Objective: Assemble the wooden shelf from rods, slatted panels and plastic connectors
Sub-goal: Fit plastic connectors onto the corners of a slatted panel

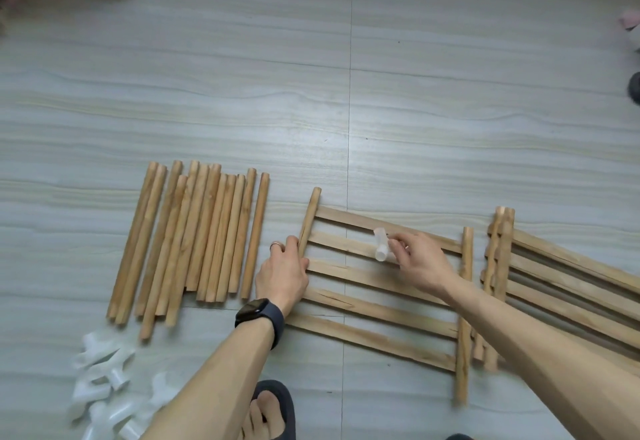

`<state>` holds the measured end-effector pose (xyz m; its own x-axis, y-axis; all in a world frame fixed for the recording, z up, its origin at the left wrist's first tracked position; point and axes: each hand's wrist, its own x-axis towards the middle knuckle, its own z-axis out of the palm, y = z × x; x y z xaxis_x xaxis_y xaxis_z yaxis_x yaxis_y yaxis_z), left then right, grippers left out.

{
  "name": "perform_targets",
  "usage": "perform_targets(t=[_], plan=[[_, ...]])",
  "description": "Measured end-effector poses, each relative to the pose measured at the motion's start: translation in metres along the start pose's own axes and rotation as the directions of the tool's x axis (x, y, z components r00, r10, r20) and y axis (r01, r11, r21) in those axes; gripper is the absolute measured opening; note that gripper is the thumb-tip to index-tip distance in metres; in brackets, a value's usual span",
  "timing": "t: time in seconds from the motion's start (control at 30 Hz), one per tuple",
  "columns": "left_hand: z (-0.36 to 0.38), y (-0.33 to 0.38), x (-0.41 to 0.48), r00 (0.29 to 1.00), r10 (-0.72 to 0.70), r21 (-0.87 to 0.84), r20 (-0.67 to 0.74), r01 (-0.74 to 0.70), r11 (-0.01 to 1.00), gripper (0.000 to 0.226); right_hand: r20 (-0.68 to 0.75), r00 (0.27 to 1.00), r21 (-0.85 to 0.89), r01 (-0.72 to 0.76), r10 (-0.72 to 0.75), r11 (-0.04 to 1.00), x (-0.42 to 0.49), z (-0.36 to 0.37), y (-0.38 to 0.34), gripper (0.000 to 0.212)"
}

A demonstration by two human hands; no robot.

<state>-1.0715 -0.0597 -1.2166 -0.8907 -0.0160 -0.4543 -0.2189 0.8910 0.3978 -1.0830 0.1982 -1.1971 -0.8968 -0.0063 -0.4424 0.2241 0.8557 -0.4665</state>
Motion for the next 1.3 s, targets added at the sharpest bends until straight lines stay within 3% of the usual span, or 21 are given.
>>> perform_targets(t=[0.1, 0.23, 0.33, 0.43, 0.53, 0.63, 0.73, 0.83, 0.97, 1.07, 1.17, 1.3], plan=[[-0.003, 0.0, 0.004, 0.999, -0.032, -0.015, 0.027, 0.032, 0.999, 0.03, 0.027, 0.992, 0.293, -0.124, 0.121, 0.948, 0.013, -0.002, -0.022, 0.028], [-0.01, 0.006, 0.01, 1.0, 0.019, 0.033, 0.001, -0.019, 0.999, 0.041, 0.146, 0.97, 0.673, -0.242, 0.195, 0.699, 0.024, 0.004, -0.05, 0.021], [-0.023, 0.025, 0.017, 0.978, 0.172, -0.223, -0.12, -0.195, 0.955, 0.056, 0.112, 0.969, 0.783, -0.222, 0.218, 0.582, 0.031, 0.019, -0.067, 0.017], [-0.032, 0.041, 0.027, 0.97, 0.208, -0.434, -0.126, -0.242, 0.868, 0.046, 0.132, 0.966, 0.852, -0.225, 0.221, 0.473, 0.033, 0.03, -0.079, 0.015], [-0.037, 0.039, 0.041, 0.949, 0.226, -0.402, -0.221, -0.3, 0.865, 0.031, 0.151, 0.976, 0.837, -0.212, 0.158, 0.505, 0.035, 0.025, -0.081, 0.019], [-0.041, 0.035, 0.055, 0.937, 0.32, -0.383, -0.141, -0.35, 0.855, 0.03, 0.19, 0.979, 0.837, -0.2, 0.071, 0.51, 0.039, 0.012, -0.076, 0.046], [-0.043, 0.033, 0.064, 0.932, 0.357, -0.307, -0.056, -0.356, 0.882, 0.039, 0.22, 0.974, 0.814, -0.21, 0.047, 0.541, 0.046, 0.001, -0.073, 0.052], [-0.034, 0.032, 0.065, 0.976, 0.214, -0.318, -0.04, -0.216, 0.923, 0.06, 0.194, 0.975, 0.788, -0.218, 0.104, 0.575, 0.052, -0.003, -0.071, 0.049], [-0.016, 0.028, 0.058, 0.994, -0.077, -0.327, -0.077, 0.048, 0.944, 0.056, 0.119, 0.977, 0.785, -0.203, 0.178, 0.586, 0.058, -0.002, -0.066, 0.045], [-0.01, 0.028, 0.057, 0.999, -0.053, -0.222, -0.014, 0.048, 0.974, 0.039, 0.103, 0.977, 0.8, -0.193, 0.187, 0.567, 0.058, -0.003, -0.064, 0.047], [-0.013, 0.037, 0.058, 0.999, -0.03, -0.22, -0.029, 0.023, 0.975, 0.034, 0.065, 0.981, 0.734, -0.172, 0.184, 0.657, 0.057, -0.006, -0.064, 0.058], [-0.012, 0.038, 0.05, 1.0, -0.009, -0.194, -0.022, 0.005, 0.981, 0.039, 0.0, 0.983, 0.728, -0.128, 0.186, 0.674, 0.059, -0.009, -0.063, 0.042]])
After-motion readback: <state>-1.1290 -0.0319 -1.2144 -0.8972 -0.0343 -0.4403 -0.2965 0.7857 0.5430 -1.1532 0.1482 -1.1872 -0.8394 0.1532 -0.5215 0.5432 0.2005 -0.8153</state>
